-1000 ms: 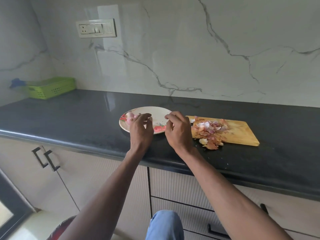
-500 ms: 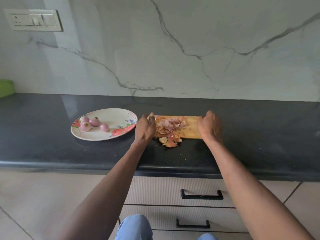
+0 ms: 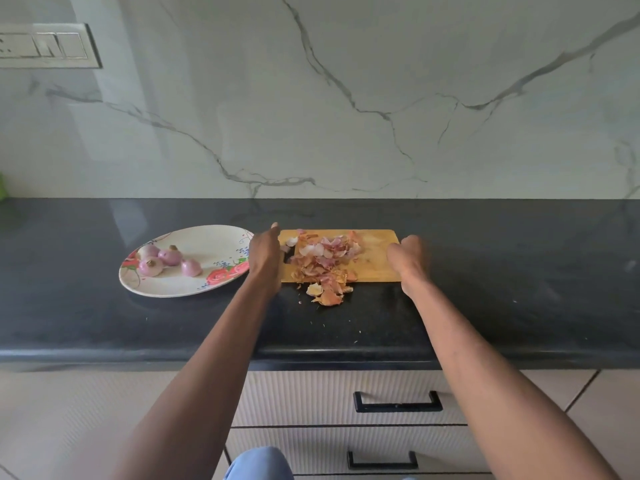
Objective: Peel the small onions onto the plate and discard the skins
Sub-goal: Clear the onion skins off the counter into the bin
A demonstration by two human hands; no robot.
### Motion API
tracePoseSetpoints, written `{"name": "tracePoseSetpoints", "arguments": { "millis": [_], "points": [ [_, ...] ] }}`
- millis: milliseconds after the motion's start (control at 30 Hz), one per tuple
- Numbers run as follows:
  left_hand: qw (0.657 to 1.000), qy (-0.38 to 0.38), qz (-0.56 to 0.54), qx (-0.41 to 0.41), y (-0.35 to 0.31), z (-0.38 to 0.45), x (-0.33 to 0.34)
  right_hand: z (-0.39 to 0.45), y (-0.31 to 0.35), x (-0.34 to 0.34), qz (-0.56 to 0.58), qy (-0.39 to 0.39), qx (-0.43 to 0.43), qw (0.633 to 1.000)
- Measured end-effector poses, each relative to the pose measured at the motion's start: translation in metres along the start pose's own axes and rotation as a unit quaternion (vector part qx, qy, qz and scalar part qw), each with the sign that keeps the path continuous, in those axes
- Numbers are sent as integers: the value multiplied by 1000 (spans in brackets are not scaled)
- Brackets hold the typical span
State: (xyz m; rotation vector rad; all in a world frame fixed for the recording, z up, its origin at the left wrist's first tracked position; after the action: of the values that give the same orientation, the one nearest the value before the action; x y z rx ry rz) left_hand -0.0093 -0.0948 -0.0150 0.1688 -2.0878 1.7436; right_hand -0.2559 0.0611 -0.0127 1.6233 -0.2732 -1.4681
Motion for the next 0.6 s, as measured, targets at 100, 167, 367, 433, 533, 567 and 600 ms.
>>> {"name": "tracePoseSetpoints", "arguments": {
  "millis": [100, 167, 367, 433, 533, 567, 600],
  "points": [
    [997, -6, -72, 12, 1, 3, -3, 3, -3, 0, 89, 14, 22, 996],
    [993, -19, -117, 24, 0, 5, -6, 5, -5, -1, 145, 14, 40, 988],
    [956, 8, -283, 75, -14, -5, -8, 10, 1, -9, 214, -55, -4, 975],
    [940, 9, -331, 82, -19, -11, -9, 9, 3, -14, 231, -85, -25, 969],
    [942, 22, -323, 84, -22, -16, -6, 2, 6, -22, 264, -111, -48, 957],
    [948, 33, -301, 94, -22, -18, -4, 1, 7, -22, 274, -114, -54, 953],
    [952, 46, -285, 105, -23, -18, -3, -1, 7, -24, 282, -114, -60, 951]
  ]
}}
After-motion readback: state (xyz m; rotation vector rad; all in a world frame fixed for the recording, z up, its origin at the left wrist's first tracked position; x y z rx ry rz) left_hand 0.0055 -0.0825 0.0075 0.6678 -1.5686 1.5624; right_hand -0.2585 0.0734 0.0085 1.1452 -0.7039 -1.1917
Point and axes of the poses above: each hand's wrist, its own z-axis towards the middle knuckle, its own x-axis out of the palm, y = z × x, the point moved 7 cm from there along z, towards the middle knuckle, and after that the axes turned 14 degrees about -z, right-handed, at the moved point
